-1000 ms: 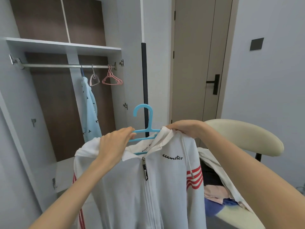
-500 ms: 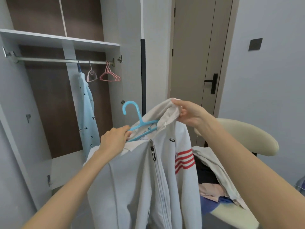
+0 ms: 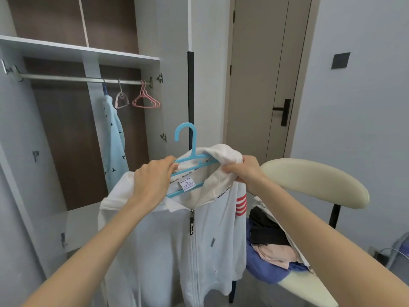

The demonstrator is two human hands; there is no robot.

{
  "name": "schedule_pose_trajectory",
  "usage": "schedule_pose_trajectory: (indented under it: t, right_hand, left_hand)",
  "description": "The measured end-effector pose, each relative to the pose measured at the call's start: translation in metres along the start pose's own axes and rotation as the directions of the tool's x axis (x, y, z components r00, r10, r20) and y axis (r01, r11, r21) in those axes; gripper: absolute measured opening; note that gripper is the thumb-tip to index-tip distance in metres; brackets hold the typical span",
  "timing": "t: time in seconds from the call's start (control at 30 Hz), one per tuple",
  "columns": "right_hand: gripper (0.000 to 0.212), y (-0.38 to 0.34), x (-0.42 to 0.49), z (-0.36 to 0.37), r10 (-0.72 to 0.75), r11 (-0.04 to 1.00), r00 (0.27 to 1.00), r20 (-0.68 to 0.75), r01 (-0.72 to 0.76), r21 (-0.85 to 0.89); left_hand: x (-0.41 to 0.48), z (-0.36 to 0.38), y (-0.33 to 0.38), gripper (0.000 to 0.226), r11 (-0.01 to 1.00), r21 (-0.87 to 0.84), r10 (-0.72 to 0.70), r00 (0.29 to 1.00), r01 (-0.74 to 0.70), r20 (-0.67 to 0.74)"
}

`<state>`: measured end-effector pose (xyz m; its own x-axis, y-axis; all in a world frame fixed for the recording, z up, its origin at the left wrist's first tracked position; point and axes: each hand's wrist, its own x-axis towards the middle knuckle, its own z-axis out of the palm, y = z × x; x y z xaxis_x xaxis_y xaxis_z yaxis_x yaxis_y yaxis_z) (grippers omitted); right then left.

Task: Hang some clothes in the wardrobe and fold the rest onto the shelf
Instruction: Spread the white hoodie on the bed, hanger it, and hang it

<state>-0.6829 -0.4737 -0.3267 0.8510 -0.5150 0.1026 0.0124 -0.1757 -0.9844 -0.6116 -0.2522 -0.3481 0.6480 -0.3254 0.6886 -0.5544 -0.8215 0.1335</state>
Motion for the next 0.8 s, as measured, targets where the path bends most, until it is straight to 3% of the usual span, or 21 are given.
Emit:
schedule_pose_trajectory:
  t: [0.13,0.23,0.3,0.37,0.4,0.43,0.5,0.53,0.57,0.6,0.67,0.8]
  right_hand:
    - [0.012,-0.022,0.000,0.002,-0.279,0.958,0.951,-0.133,0.267,-0.104]
    - [0.016,-0.033,-0.005,0.005,-0.544,0.810,0.806,-0.234,0.431,-0.399]
    - [0.023,-0.029,-0.007,0.005,-0.646,0.619,0.744,-0.170,0.381,-0.687]
    - [0.024,-0.023,-0.008,0.005,-0.624,0.483,0.775,-0.100,0.282,-0.829]
    - [0.022,-0.023,-0.007,0.005,-0.581,0.485,0.809,-0.090,0.255,-0.836]
    - [0.019,-0.026,-0.006,0.004,-0.522,0.544,0.850,-0.074,0.265,-0.797]
    - [0.015,-0.034,-0.002,0.001,-0.306,0.849,0.951,0.047,0.295,-0.438]
    - [0.014,-0.037,-0.003,0.000,-0.174,0.967,0.975,0.141,0.196,-0.164]
    - [0.023,-0.039,-0.003,-0.002,-0.053,0.997,0.978,0.202,0.041,0.064]
    - [0.033,-0.039,-0.002,-0.003,0.037,0.970,0.973,0.229,-0.090,0.227]
    - [0.042,-0.036,0.000,-0.004,0.132,0.880,0.969,0.209,-0.212,0.425]
    - [0.028,-0.031,-0.001,-0.015,0.230,0.731,0.923,0.310,-0.374,0.571]
  left_hand:
    - [-0.001,-0.003,0.002,0.025,0.994,0.097,0.045,0.999,-0.046,0.003]
    - [-0.002,-0.007,0.004,0.026,0.993,0.116,0.024,1.000,-0.026,0.018]
    - [-0.001,-0.010,0.006,0.026,0.995,0.099,0.019,1.000,-0.020,0.010]
    - [0.000,-0.013,0.007,0.026,0.998,0.067,0.014,1.000,-0.013,-0.014]
    - [0.000,-0.014,0.008,0.026,0.999,0.043,0.012,1.000,-0.011,-0.027]
    - [0.000,-0.015,0.008,0.026,1.000,0.025,0.009,0.999,-0.008,-0.031]
    - [-0.001,-0.016,0.010,0.026,1.000,-0.014,0.003,1.000,-0.003,-0.010]
    - [-0.002,-0.016,0.012,0.027,0.999,-0.040,0.003,1.000,-0.003,0.005]
    - [-0.003,-0.016,0.014,0.027,0.998,-0.059,0.003,1.000,-0.002,0.016]
    - [-0.004,-0.016,0.016,0.027,0.997,-0.073,0.003,1.000,-0.002,0.018]
    - [-0.006,-0.014,0.018,0.027,0.997,-0.083,0.001,1.000,0.000,0.015]
    - [-0.005,-0.012,0.015,0.026,0.994,-0.110,-0.015,1.000,0.016,0.014]
